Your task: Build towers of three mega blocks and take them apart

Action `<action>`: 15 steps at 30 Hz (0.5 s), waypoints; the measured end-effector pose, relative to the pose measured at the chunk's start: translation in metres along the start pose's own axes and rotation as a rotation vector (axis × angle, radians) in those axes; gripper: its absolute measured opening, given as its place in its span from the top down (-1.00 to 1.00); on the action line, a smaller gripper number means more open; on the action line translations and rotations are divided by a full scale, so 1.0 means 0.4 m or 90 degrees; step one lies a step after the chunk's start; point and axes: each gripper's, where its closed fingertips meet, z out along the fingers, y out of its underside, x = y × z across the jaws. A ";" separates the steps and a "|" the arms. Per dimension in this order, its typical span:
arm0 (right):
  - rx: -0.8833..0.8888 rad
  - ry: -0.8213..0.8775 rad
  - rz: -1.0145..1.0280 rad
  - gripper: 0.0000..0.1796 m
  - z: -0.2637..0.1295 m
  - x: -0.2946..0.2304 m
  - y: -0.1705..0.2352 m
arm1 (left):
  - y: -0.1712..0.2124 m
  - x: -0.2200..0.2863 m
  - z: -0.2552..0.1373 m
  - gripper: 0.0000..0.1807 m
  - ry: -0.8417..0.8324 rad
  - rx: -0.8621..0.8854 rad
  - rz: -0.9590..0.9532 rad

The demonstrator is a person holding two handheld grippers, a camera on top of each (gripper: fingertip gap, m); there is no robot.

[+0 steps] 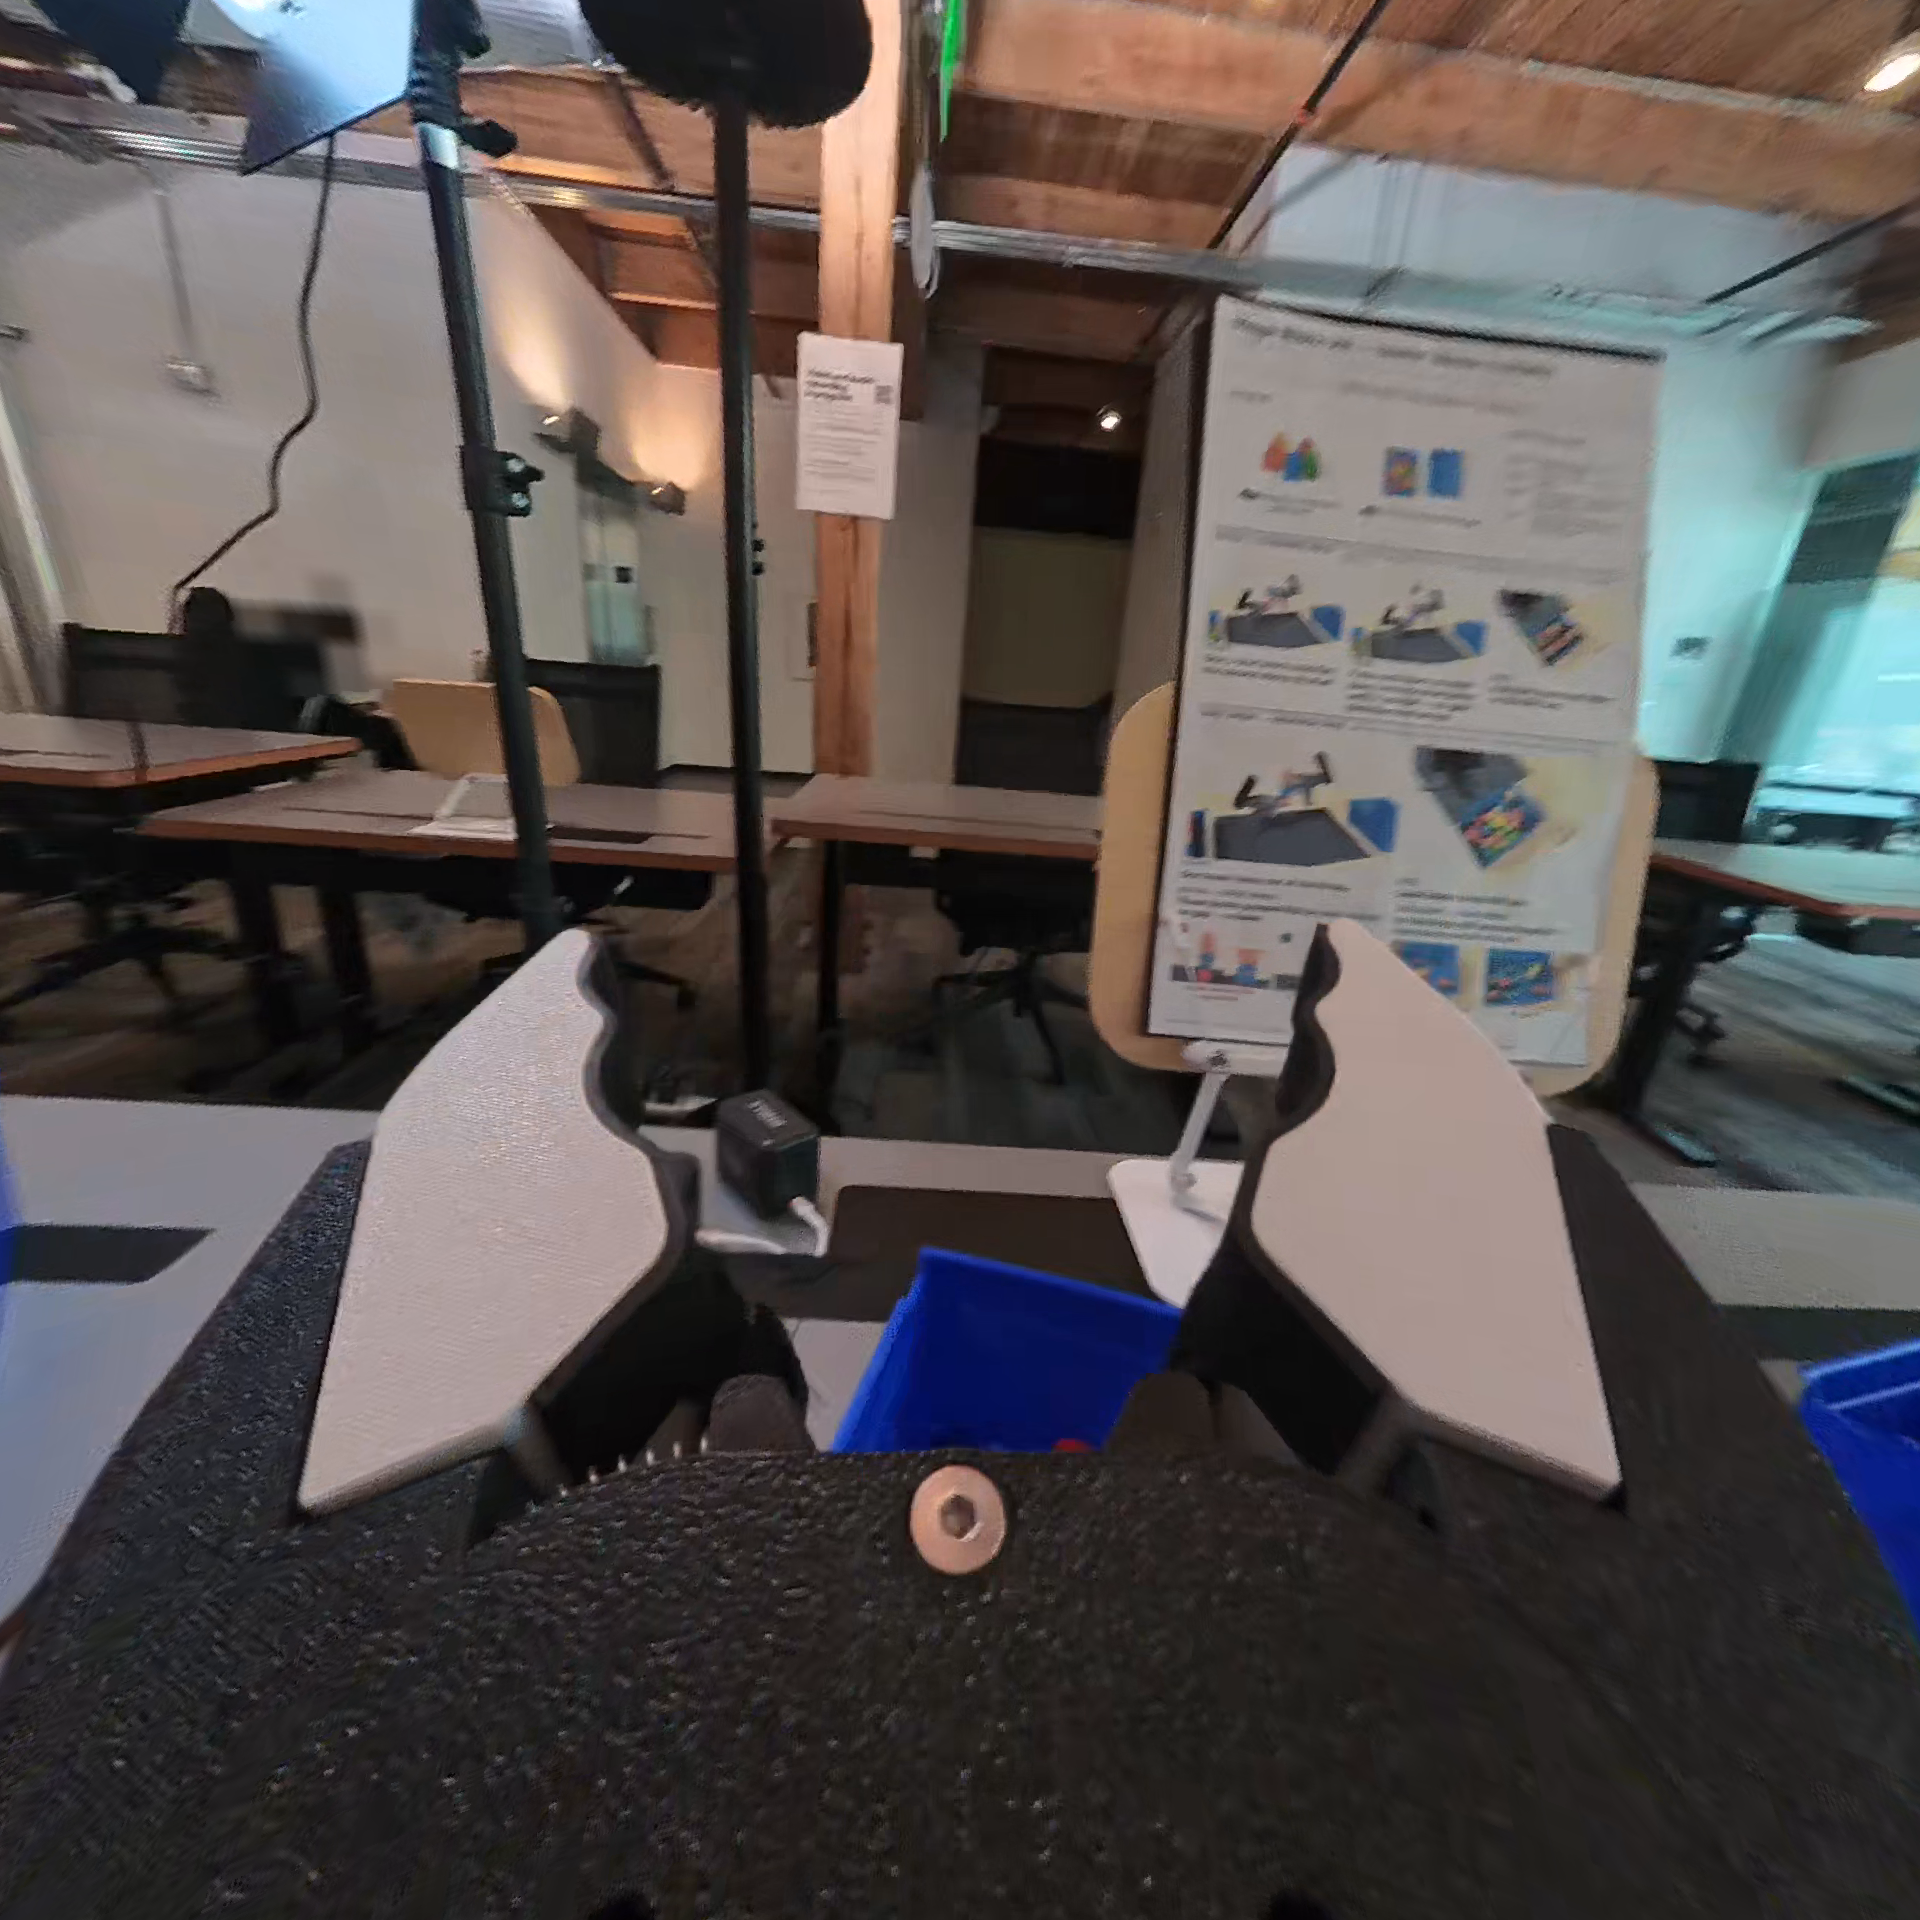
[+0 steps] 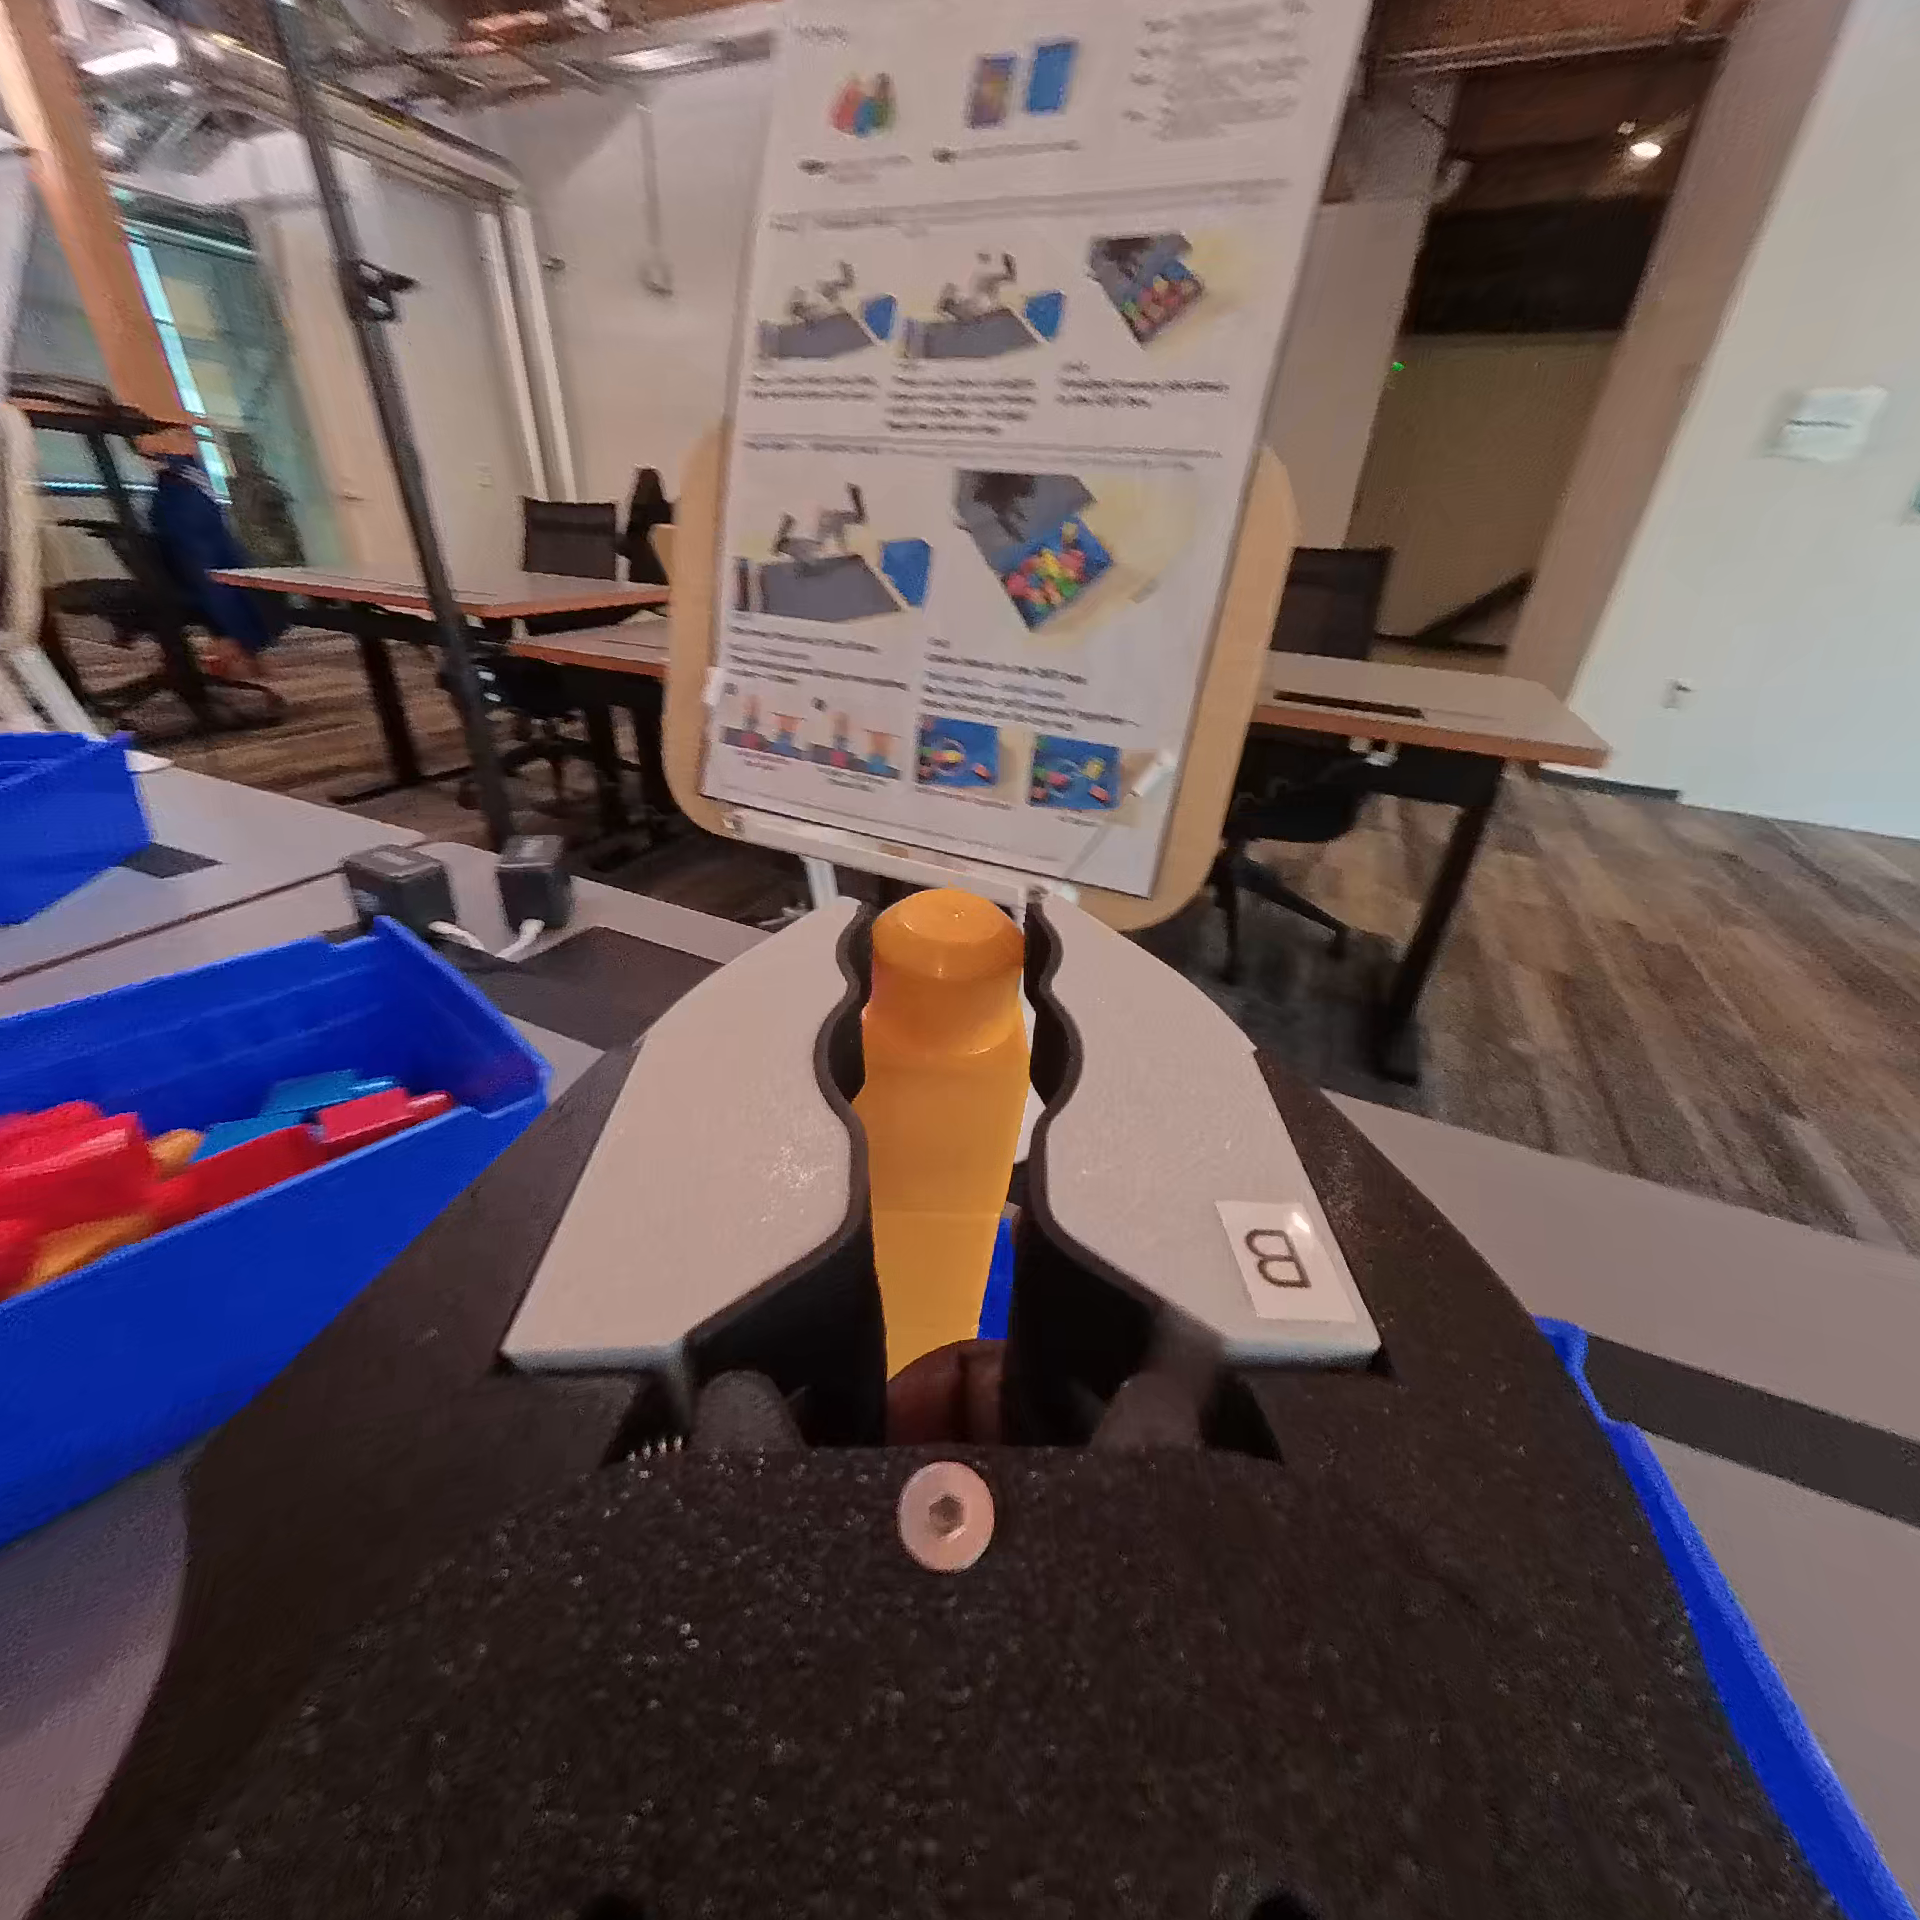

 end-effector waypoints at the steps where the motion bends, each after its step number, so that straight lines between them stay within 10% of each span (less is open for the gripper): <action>1: -0.007 0.018 -0.002 0.70 0.004 0.018 0.016 | 0.008 -0.018 -0.001 -0.38 -0.016 -0.013 0.013; 15: -0.109 0.086 -0.058 0.69 0.054 0.087 0.174 | 0.077 -0.024 0.011 -0.62 -0.027 -0.121 0.134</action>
